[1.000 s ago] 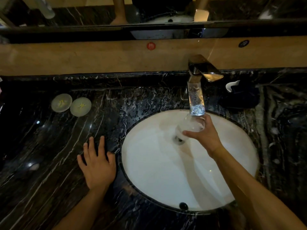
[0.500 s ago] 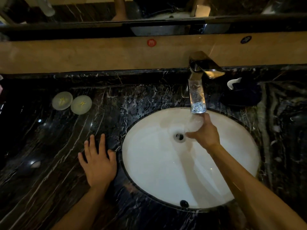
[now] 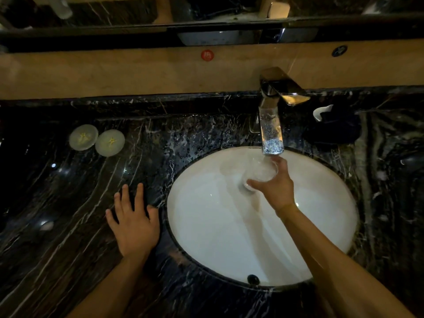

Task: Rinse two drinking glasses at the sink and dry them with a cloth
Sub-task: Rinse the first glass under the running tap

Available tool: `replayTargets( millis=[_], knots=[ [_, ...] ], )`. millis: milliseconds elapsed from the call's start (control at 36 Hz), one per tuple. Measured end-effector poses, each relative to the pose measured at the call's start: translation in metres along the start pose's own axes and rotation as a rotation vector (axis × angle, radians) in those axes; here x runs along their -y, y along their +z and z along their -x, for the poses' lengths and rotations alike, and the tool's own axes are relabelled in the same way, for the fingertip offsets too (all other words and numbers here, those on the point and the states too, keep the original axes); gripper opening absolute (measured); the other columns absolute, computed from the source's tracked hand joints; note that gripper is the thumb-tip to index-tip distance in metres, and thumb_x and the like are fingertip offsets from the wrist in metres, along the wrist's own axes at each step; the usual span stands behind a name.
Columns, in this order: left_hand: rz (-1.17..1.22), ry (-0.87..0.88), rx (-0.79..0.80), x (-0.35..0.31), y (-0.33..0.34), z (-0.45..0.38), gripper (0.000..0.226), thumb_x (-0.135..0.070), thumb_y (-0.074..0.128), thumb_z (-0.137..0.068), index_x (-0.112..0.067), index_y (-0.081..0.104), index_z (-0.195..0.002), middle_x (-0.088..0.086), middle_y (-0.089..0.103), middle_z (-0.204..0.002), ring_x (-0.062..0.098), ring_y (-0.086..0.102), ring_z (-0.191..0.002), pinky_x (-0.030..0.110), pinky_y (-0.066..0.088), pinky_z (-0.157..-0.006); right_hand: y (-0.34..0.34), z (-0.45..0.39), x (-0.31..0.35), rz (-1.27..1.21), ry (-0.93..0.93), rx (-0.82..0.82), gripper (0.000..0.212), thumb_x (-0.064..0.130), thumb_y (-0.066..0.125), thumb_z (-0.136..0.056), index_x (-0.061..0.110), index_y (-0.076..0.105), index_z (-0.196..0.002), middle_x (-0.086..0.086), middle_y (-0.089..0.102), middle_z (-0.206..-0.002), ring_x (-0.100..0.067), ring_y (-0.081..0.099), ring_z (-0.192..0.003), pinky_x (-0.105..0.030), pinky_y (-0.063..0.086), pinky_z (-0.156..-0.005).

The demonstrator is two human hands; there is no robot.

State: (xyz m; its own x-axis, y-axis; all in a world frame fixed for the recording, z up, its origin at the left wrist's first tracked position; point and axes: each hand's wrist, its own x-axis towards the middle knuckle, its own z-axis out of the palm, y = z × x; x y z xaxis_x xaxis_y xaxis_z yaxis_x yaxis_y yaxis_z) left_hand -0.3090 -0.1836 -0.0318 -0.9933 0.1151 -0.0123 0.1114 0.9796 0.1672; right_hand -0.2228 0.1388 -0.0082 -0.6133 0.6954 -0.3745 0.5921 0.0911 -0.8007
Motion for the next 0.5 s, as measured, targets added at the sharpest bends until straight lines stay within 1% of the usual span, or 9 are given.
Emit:
replayTargets(
  millis=[28, 83, 167, 222, 250, 333, 389, 444, 500],
  knots=[
    [0.001, 0.000, 0.000, 0.000, 0.000, 0.000, 0.063, -0.036, 0.034, -0.093, -0.022, 0.034, -0.154, 0.015, 0.029, -0.161, 0.033, 0.021, -0.150, 0.064, 0.016, -0.117, 0.000, -0.001, 0.003, 0.017, -0.006, -0.023, 0.088, 0.020, 0.091, -0.066, 0.027, 0.040, -0.137, 0.005, 0.056, -0.123, -0.017, 0.054, -0.103, -0.028, 0.046, -0.083],
    [-0.002, 0.001, 0.003, 0.000, 0.000, -0.001, 0.063, -0.036, 0.034, -0.093, -0.022, 0.034, -0.154, 0.015, 0.028, -0.161, 0.033, 0.021, -0.150, 0.064, 0.015, -0.117, -0.003, -0.005, 0.008, 0.093, -0.008, 0.037, 0.091, 0.020, 0.091, -0.065, 0.026, 0.039, -0.139, 0.003, 0.057, -0.117, -0.018, 0.053, -0.098, -0.028, 0.045, -0.081],
    [0.003, -0.002, 0.006, 0.000, -0.001, -0.001, 0.063, -0.036, 0.034, -0.093, -0.022, 0.034, -0.154, 0.015, 0.028, -0.161, 0.033, 0.021, -0.150, 0.064, 0.015, -0.117, -0.011, -0.010, 0.007, 0.087, 0.014, 0.158, 0.093, 0.023, 0.094, -0.062, 0.026, 0.042, -0.139, 0.006, 0.057, -0.118, -0.018, 0.056, -0.104, -0.030, 0.047, -0.088],
    [0.007, -0.006, 0.008, -0.001, -0.001, 0.000, 0.063, -0.036, 0.034, -0.093, -0.023, 0.034, -0.154, 0.014, 0.028, -0.162, 0.032, 0.020, -0.150, 0.063, 0.014, -0.117, -0.010, -0.007, 0.004, -0.004, 0.017, 0.102, 0.091, 0.022, 0.094, -0.061, 0.027, 0.043, -0.136, 0.007, 0.057, -0.124, -0.017, 0.056, -0.110, -0.033, 0.049, -0.094],
    [0.009, -0.008, 0.009, -0.001, -0.001, 0.000, 0.063, -0.036, 0.034, -0.093, -0.023, 0.034, -0.154, 0.014, 0.027, -0.162, 0.032, 0.020, -0.151, 0.063, 0.014, -0.117, -0.008, -0.006, 0.004, -0.028, 0.016, 0.047, 0.090, 0.021, 0.094, -0.062, 0.027, 0.042, -0.136, 0.008, 0.056, -0.125, -0.016, 0.055, -0.111, -0.032, 0.049, -0.094],
    [0.010, -0.016, 0.010, -0.001, -0.001, -0.001, 0.063, -0.037, 0.032, -0.092, -0.023, 0.034, -0.154, 0.013, 0.027, -0.162, 0.032, 0.019, -0.151, 0.062, 0.013, -0.118, -0.006, -0.005, 0.007, 0.039, 0.028, -0.036, 0.087, 0.021, 0.091, -0.066, 0.029, 0.040, -0.137, 0.005, 0.056, -0.117, -0.020, 0.056, -0.103, -0.031, 0.048, -0.082],
    [0.012, -0.021, 0.014, -0.001, -0.001, 0.000, 0.064, -0.038, 0.031, -0.092, -0.024, 0.033, -0.154, 0.013, 0.026, -0.162, 0.031, 0.018, -0.151, 0.062, 0.012, -0.118, -0.011, -0.009, 0.010, 0.168, 0.023, 0.037, 0.088, 0.025, 0.091, -0.064, 0.027, 0.041, -0.136, 0.000, 0.060, -0.114, -0.026, 0.060, -0.102, -0.034, 0.051, -0.080],
    [0.009, -0.019, 0.014, -0.001, -0.001, 0.000, 0.064, -0.038, 0.031, -0.092, -0.024, 0.033, -0.155, 0.013, 0.026, -0.162, 0.031, 0.018, -0.151, 0.063, 0.013, -0.118, -0.016, -0.012, 0.013, 0.260, 0.021, 0.140, 0.095, 0.032, 0.093, -0.061, 0.025, 0.042, -0.140, -0.002, 0.061, -0.125, -0.026, 0.060, -0.106, -0.033, 0.050, -0.084],
    [0.005, -0.015, 0.010, -0.001, -0.001, 0.000, 0.064, -0.037, 0.032, -0.092, -0.024, 0.033, -0.154, 0.013, 0.027, -0.162, 0.032, 0.019, -0.151, 0.063, 0.013, -0.118, -0.018, -0.010, 0.014, 0.205, 0.021, 0.175, 0.095, 0.031, 0.094, -0.060, 0.024, 0.043, -0.140, 0.000, 0.059, -0.130, -0.020, 0.057, -0.106, -0.029, 0.045, -0.085]
  ],
)
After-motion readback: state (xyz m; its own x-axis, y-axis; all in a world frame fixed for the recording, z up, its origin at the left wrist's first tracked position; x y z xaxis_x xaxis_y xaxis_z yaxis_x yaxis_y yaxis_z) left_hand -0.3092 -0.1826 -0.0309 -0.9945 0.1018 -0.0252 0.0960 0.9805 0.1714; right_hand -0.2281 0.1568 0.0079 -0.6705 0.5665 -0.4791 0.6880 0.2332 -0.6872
